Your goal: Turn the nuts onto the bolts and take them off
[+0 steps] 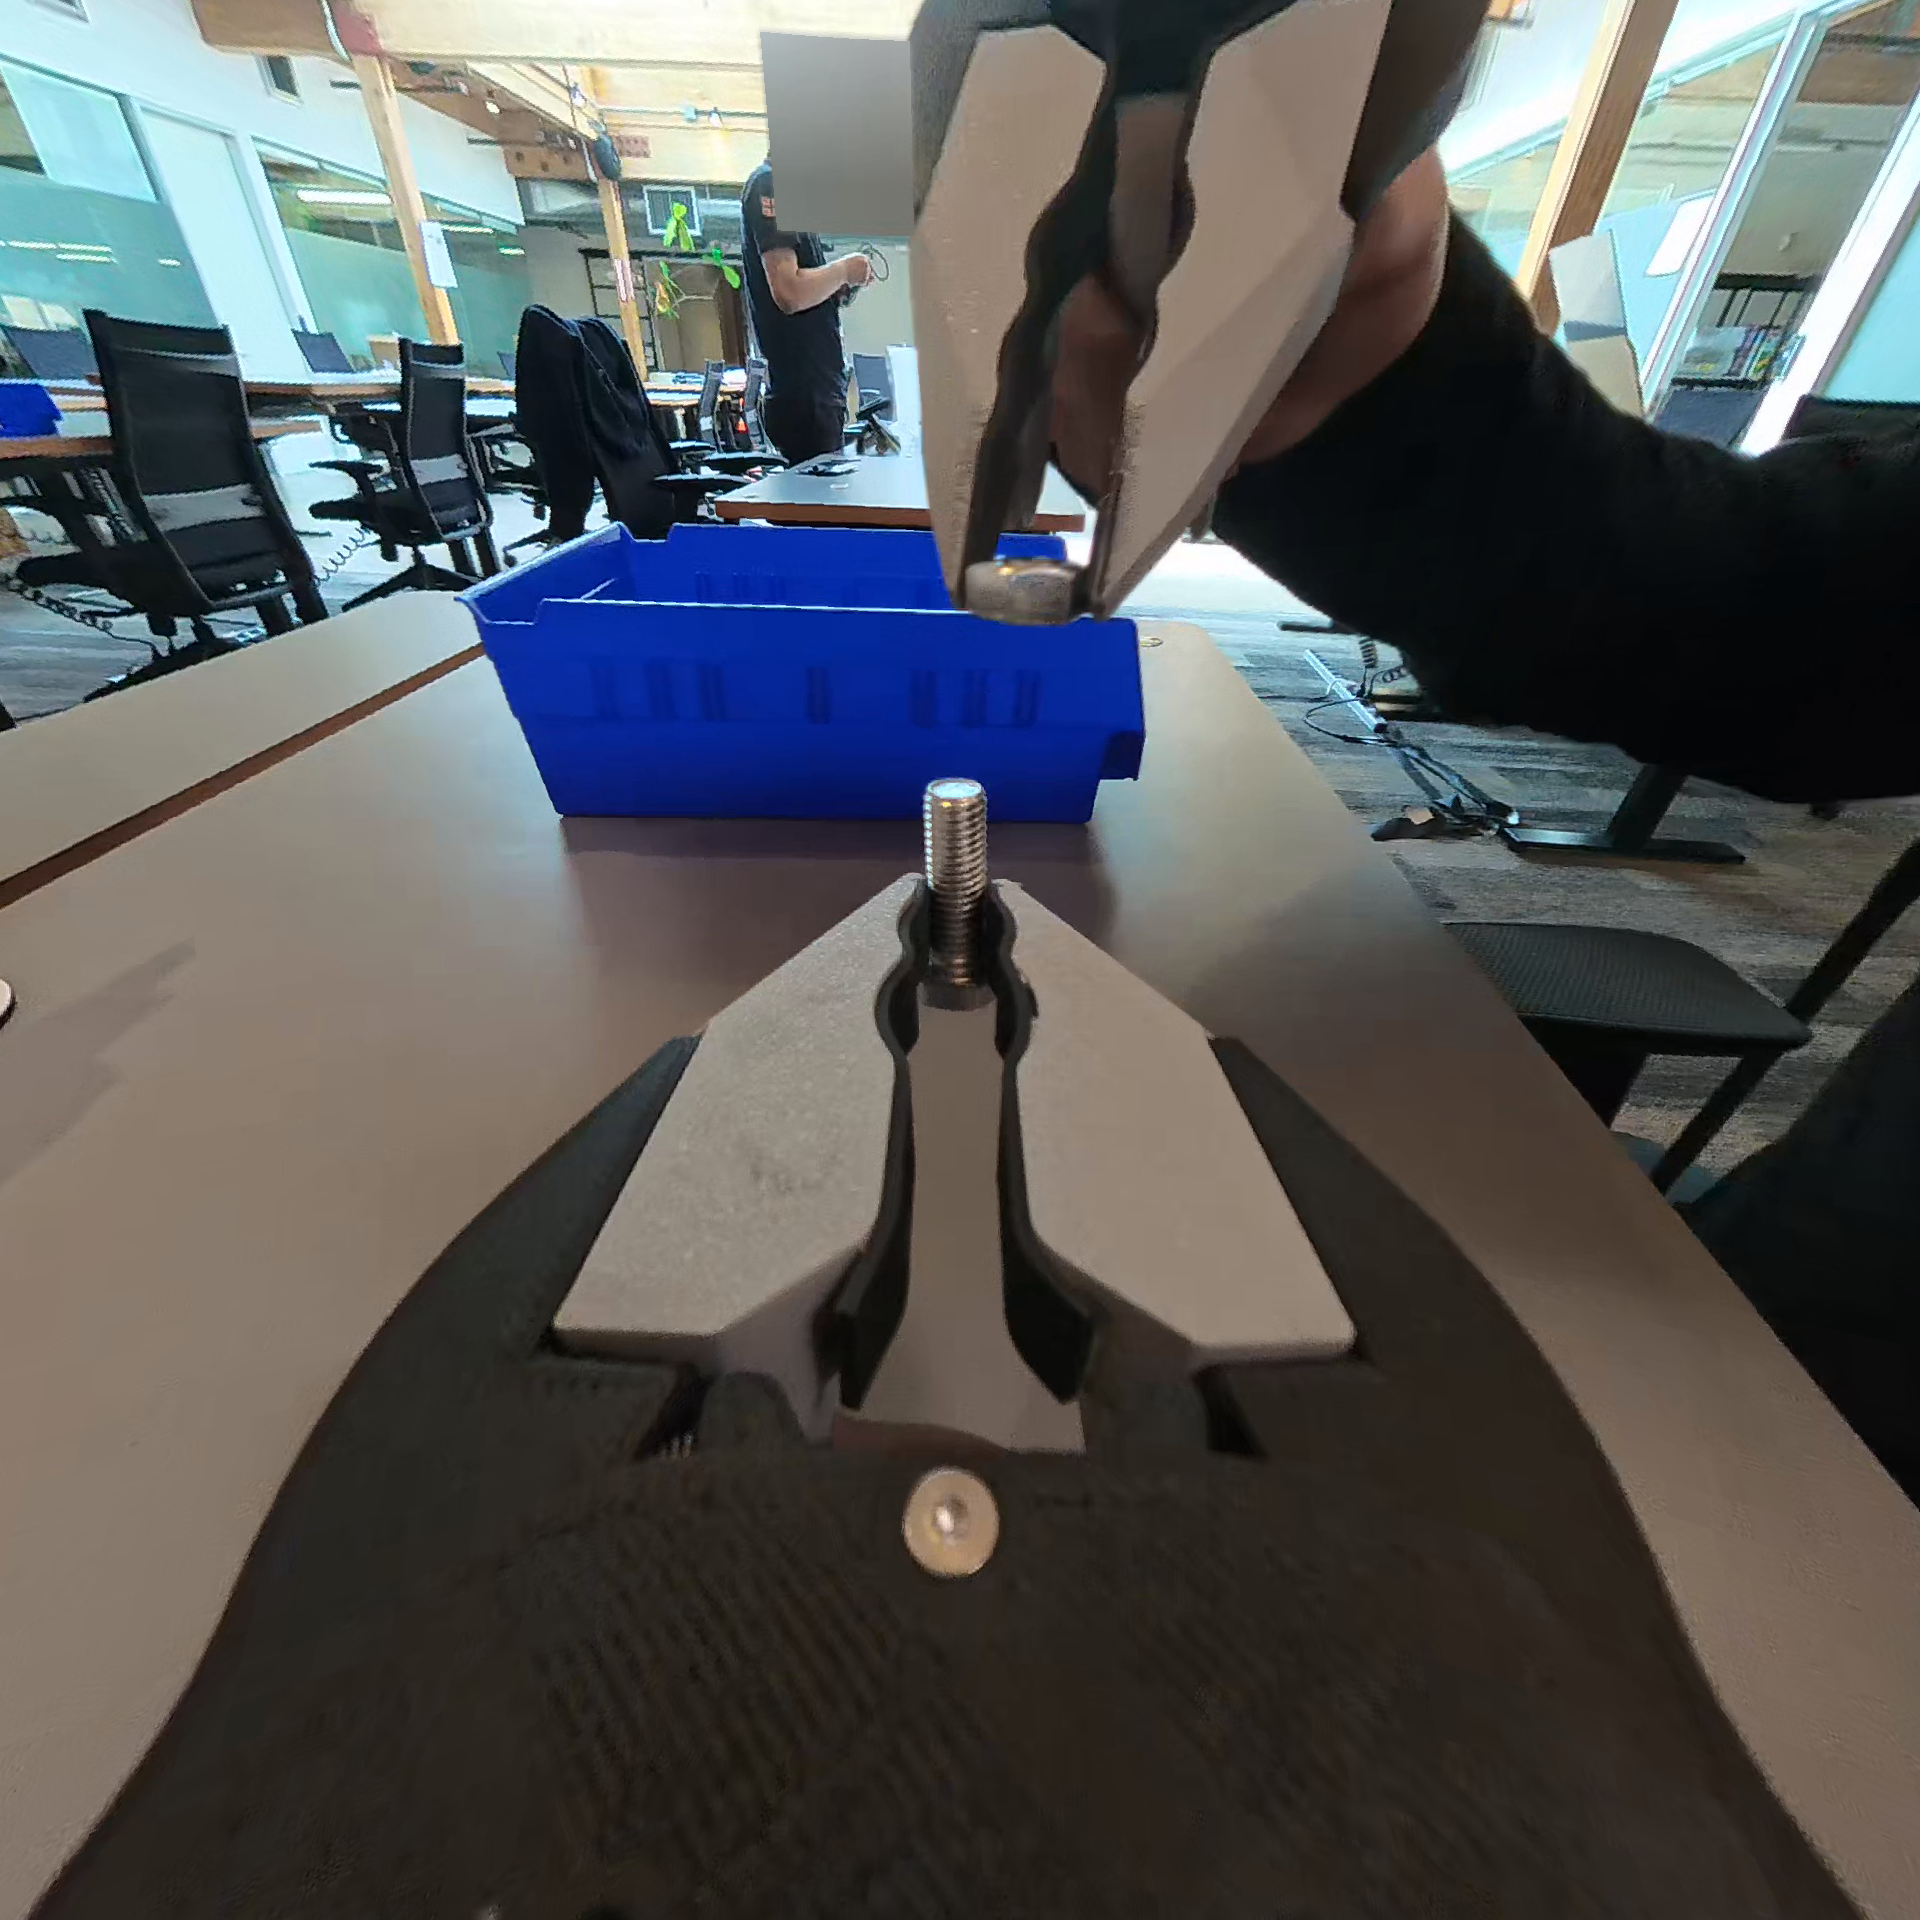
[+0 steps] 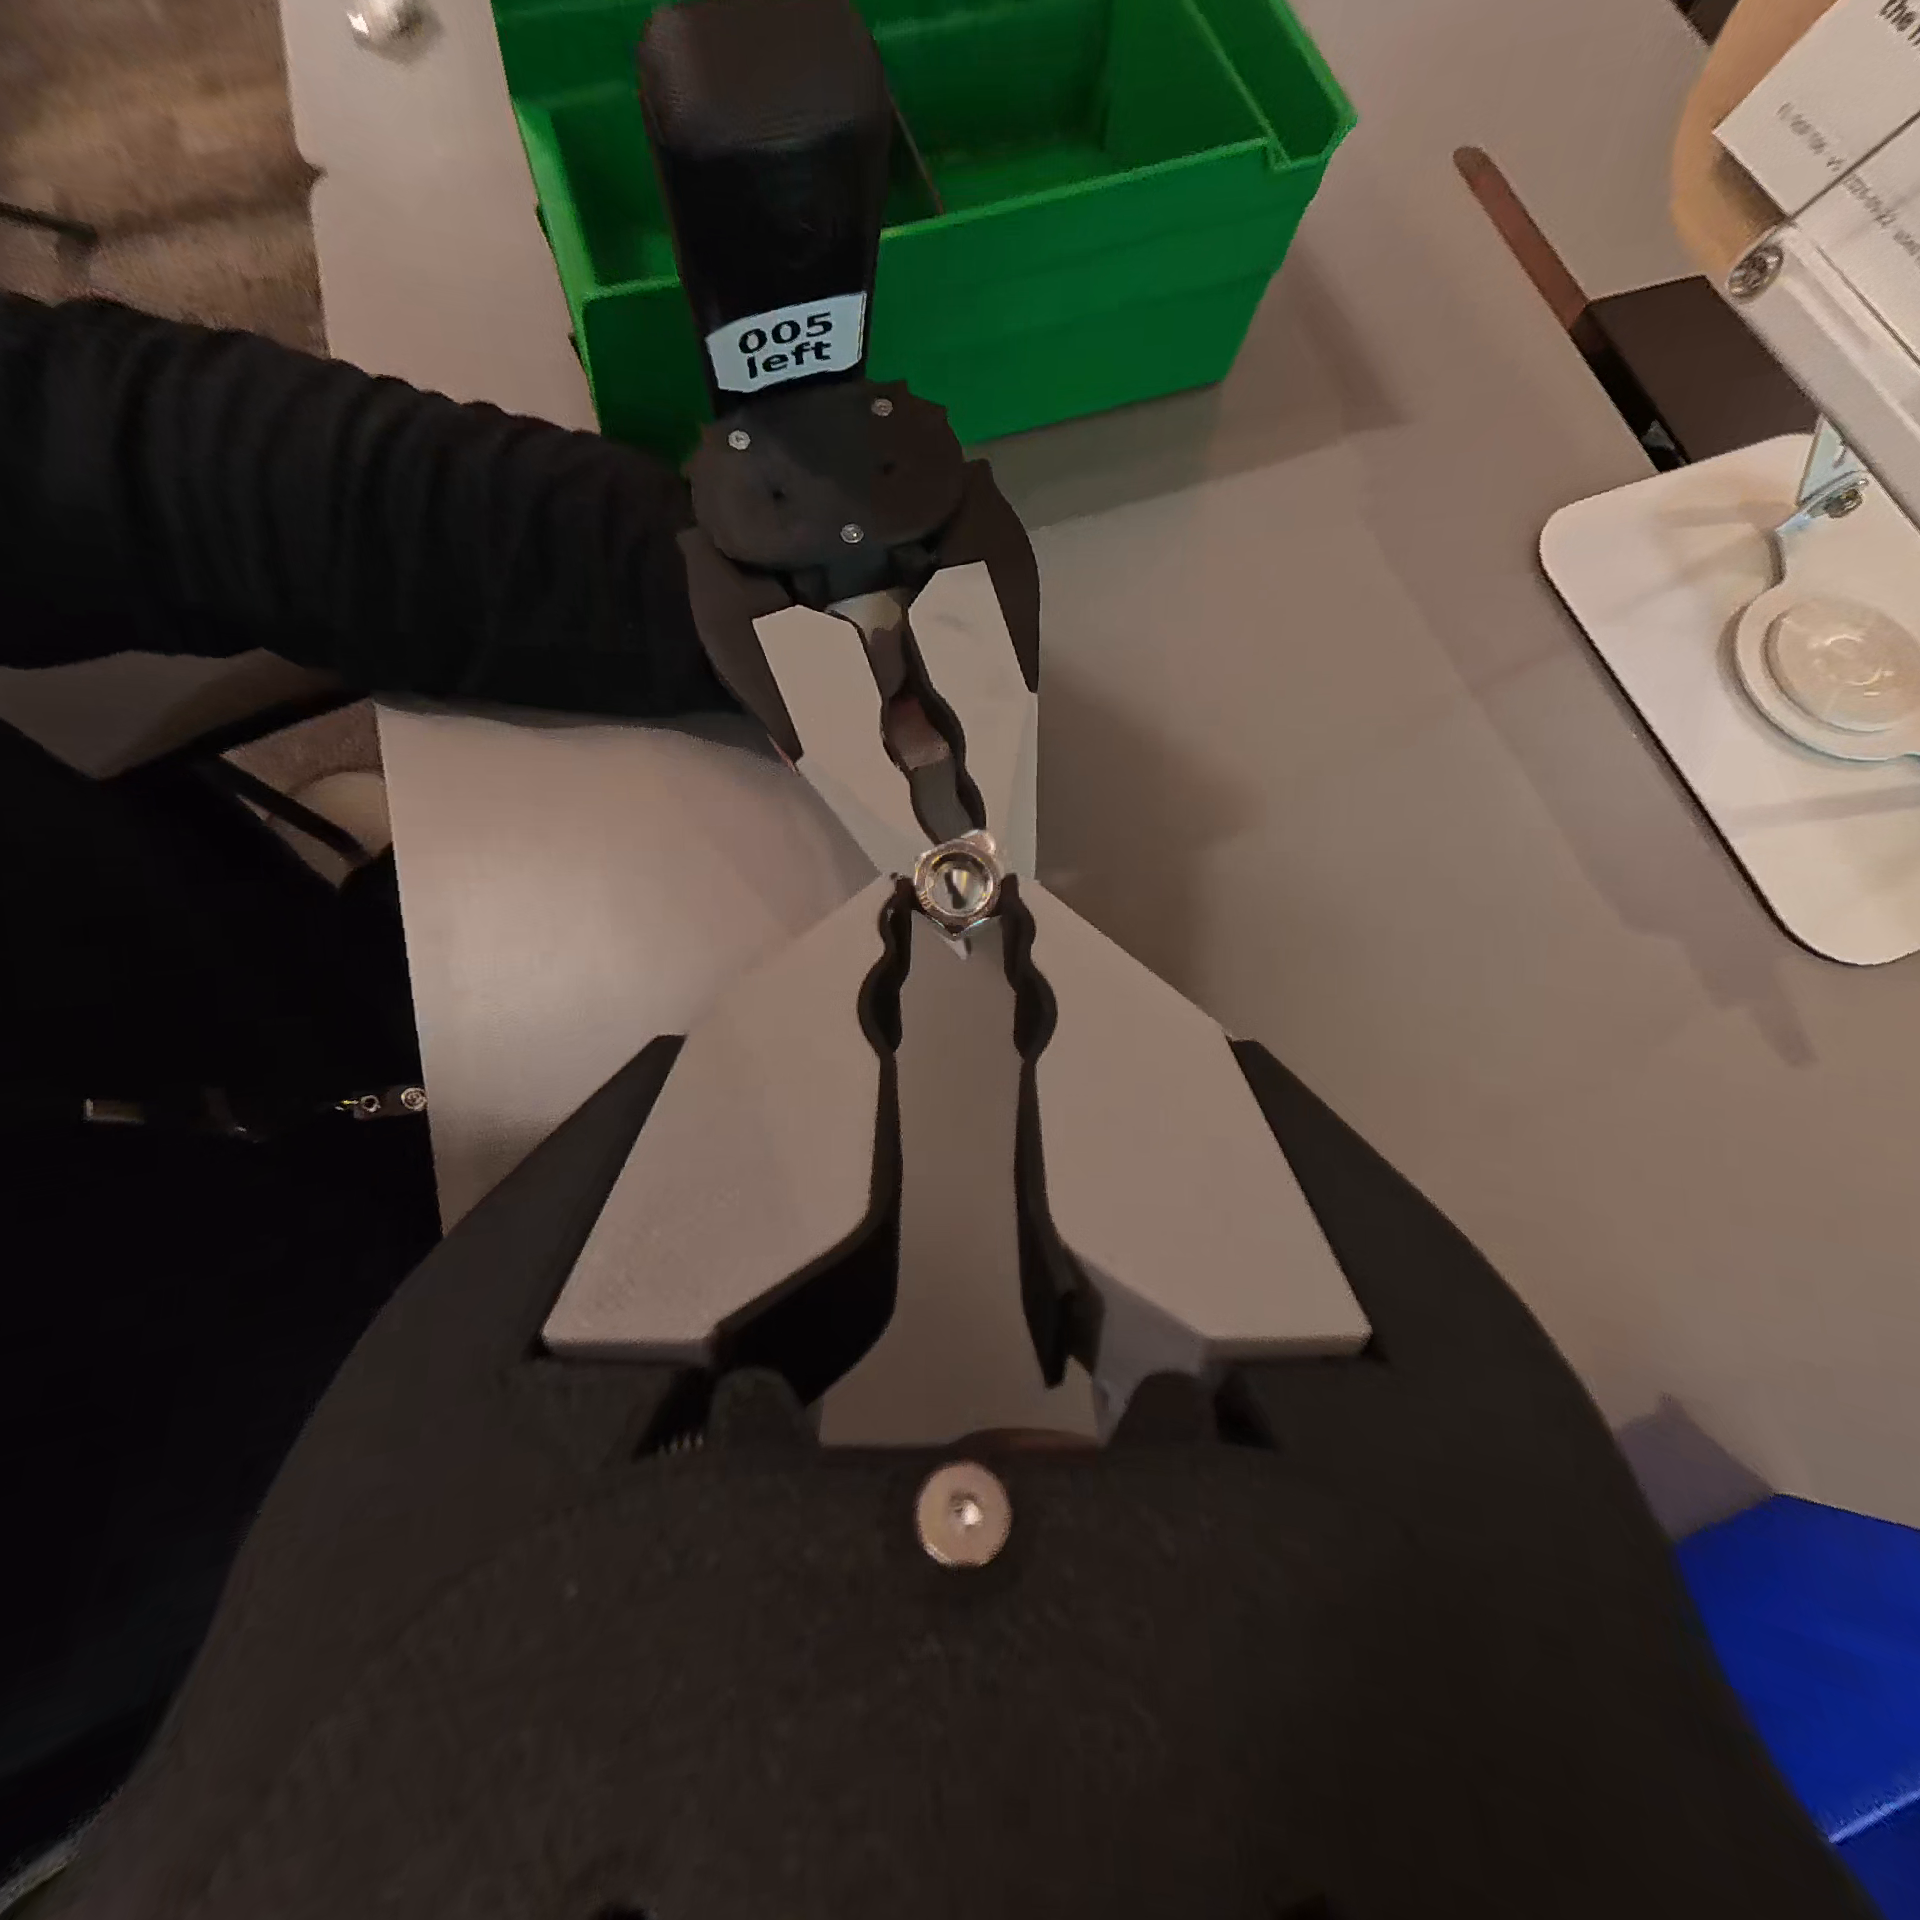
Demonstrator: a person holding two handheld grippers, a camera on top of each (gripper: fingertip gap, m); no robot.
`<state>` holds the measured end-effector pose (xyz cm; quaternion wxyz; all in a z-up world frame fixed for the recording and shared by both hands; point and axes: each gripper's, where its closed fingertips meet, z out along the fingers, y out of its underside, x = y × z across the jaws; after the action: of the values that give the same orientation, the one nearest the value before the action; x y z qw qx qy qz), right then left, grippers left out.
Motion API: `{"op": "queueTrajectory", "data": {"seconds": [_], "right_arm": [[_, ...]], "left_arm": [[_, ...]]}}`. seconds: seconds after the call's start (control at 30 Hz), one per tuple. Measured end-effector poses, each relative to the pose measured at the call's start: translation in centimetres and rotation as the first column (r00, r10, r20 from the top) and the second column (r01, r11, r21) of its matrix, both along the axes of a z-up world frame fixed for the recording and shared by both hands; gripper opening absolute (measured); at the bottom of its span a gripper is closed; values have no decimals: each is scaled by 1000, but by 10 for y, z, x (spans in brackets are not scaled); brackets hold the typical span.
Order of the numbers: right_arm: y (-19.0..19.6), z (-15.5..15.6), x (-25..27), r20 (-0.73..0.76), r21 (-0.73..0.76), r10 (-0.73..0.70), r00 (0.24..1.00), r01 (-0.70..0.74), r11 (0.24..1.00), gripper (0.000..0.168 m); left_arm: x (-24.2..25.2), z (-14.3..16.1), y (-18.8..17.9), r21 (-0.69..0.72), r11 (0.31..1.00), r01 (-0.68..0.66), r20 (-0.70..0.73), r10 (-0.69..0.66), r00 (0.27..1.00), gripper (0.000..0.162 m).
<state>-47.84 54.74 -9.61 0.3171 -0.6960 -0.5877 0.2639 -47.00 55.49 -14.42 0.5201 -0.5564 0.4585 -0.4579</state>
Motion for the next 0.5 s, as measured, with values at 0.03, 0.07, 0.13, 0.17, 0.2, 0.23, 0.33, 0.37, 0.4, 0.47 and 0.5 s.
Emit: {"op": "queueTrajectory", "data": {"seconds": [0.03, 0.07, 0.13, 0.17, 0.2, 0.23, 0.33, 0.37, 0.4, 0.47, 0.5], "right_arm": [[1, -1, -3, 19, 0, 4, 1000, -4, 1000, 14], [2, -3, -5, 37, -1, 6, 999, -6, 1000, 14], [4, -5, -8, 63, 3, 7, 998, -8, 1000, 14], [4, -6, -9, 73, 0, 10, 997, -10, 1000, 14], [5, -7, -10, 80, 2, 9, 997, -9, 1000, 14], [6, -8, -11, 88, 2, 9, 996, -9, 1000, 14], [7, -12, -14, 110, -2, 10, 994, -10, 1000, 14], [7, -13, -14, 116, -3, 11, 993, -11, 1000, 14], [7, -14, -15, 116, -4, 12, 993, -12, 1000, 14], [7, -16, -16, 114, -9, 14, 993, -13, 1000, 14], [7, -16, -17, 111, -8, 12, 994, -11, 1000, 14]], "left_arm": [[1, 0, -1, 8, 1000, 0, 0, 0, 1000, 7], [1, 1, -1, 17, 1000, -4, 1, 4, 1000, 7], [1, 2, -1, 24, 1000, -7, 6, 7, 1000, 6], [1, 3, -2, 25, 1000, -5, 9, 5, 1000, 6], [1, 3, -2, 27, 1000, -8, 10, 8, 1000, 6], [1, 3, -1, 30, 999, -11, 8, 11, 1000, 7], [1, 4, -1, 39, 999, -16, 11, 16, 1000, 7], [1, 5, -1, 40, 999, -17, 13, 16, 1000, 6], [1, 5, -1, 41, 999, -20, 15, 19, 1000, 7], [0, 5, 0, 47, 999, -26, 12, 26, 1000, 7], [0, 5, 0, 48, 999, -25, 9, 25, 1000, 7]]}}
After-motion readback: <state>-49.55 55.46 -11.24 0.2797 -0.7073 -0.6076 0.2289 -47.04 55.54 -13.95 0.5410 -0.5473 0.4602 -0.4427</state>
